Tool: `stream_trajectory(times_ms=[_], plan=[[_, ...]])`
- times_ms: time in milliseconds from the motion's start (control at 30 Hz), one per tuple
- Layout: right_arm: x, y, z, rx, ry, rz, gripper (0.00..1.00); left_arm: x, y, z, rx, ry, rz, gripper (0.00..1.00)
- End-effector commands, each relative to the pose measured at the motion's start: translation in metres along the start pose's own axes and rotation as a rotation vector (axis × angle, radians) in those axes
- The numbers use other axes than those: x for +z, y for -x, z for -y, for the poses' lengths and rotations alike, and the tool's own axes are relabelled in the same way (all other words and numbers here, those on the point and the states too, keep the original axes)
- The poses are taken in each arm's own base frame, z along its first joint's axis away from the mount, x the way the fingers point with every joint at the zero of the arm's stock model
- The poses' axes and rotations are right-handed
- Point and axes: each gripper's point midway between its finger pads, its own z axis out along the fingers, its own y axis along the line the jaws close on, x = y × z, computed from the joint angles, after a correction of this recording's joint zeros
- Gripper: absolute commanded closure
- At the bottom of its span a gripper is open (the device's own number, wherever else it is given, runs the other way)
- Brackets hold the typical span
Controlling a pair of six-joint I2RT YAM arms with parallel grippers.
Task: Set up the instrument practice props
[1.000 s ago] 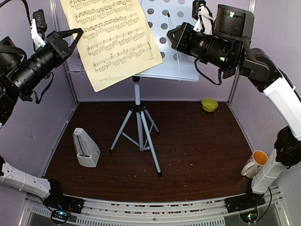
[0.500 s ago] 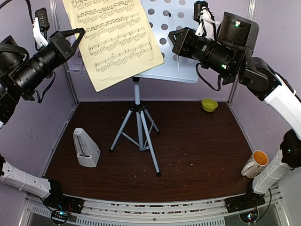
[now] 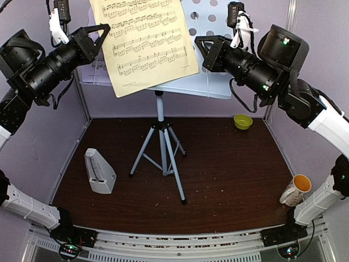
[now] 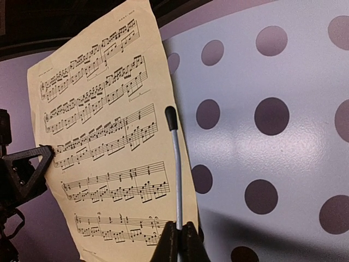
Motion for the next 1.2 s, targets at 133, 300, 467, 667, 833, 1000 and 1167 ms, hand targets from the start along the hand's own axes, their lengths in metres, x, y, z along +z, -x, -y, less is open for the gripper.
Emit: stream_trajectory(times_ms=[133, 300, 467, 667, 833, 1000, 1167], plan=[[-0.01, 0.011, -0.012, -0.035, 0.081, 0.041, 1.0, 0.014, 0.022, 0.001, 0.107, -0.01, 0.034, 1.0], [-0.012, 0.008, -0.013, -0.053, 0.095, 0.041, 1.0, 0.026, 0.018, 0.007, 0.182, -0.045, 0.004, 1.0], [-0.015, 0.008, -0.013, -0.071, 0.105, 0.044, 1.0, 0.034, 0.019, 0.01, 0.223, -0.078, -0.005, 1.0], [-0.017, 0.009, -0.015, -0.092, 0.118, 0.048, 1.0, 0.048, 0.011, 0.017, 0.252, -0.145, -0.021, 1.0], [-0.017, 0.008, -0.016, -0.101, 0.125, 0.049, 1.0, 0.058, 0.006, 0.027, 0.262, -0.206, -0.017, 1.0], [-0.017, 0.007, -0.017, -0.11, 0.133, 0.051, 1.0, 0.063, 0.004, 0.038, 0.238, -0.262, -0.012, 1.0], [-0.019, 0.008, -0.017, -0.113, 0.139, 0.06, 1.0, 0.07, -0.004, 0.047, 0.229, -0.307, -0.036, 1.0]])
